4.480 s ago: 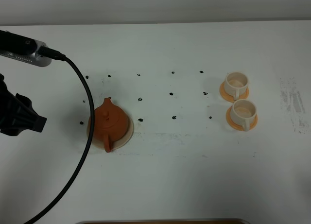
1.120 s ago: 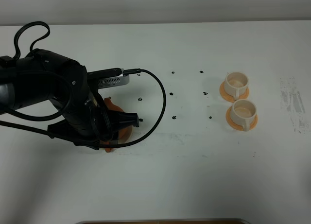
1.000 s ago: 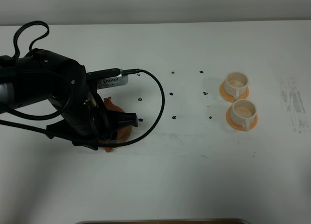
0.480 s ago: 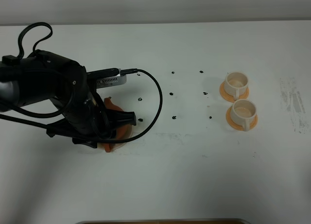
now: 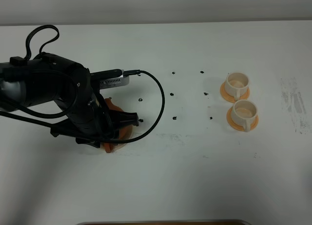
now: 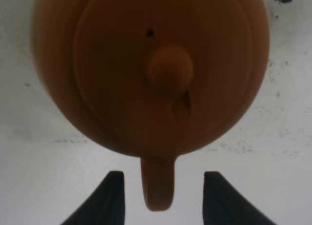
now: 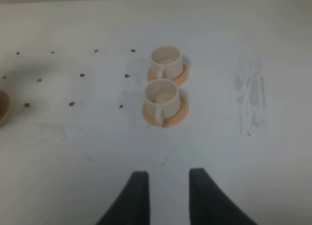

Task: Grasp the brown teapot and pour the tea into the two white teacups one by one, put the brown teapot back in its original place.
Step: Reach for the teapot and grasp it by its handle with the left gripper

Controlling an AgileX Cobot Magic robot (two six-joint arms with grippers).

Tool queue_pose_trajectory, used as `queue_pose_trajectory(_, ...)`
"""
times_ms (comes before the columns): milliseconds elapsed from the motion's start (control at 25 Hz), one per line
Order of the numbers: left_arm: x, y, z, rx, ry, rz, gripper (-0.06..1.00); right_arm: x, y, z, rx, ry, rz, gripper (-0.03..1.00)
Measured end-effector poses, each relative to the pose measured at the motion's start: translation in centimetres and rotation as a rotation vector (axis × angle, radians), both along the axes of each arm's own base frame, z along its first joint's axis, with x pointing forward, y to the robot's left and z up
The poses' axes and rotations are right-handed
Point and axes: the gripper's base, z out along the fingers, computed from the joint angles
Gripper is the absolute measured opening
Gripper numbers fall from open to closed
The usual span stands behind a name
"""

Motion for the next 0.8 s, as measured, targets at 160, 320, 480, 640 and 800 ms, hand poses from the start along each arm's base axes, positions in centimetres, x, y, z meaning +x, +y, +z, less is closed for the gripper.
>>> queue_pose_trajectory(160,0.07,-0.05,-0.28,0.004,0.006,-0.004,0.40,0.00,0.00,0.00,0.000,0.000,0.000,0.23)
queue_pose_trajectory(320,0.13,-0.08,-0.32,0.005,0.006,-0.006,0.31,0.00,0.00,0.00,0.000,0.000,0.000,0.23)
queue_pose_trajectory(480,0.15,0.11,-0.40,0.012,0.017,-0.007,0.13,0.00,0.00,0.00,0.001,0.000,-0.001,0.23)
queue_pose_trajectory(640,0.16,0.20,-0.31,0.026,0.021,-0.058,0.13,0.00,0.00,0.00,0.001,0.000,-0.001,0.23)
queue_pose_trajectory(800,0.18,0.21,-0.29,0.029,0.018,-0.076,0.13,0.00,0.00,0.00,0.001,0.000,-0.001,0.23)
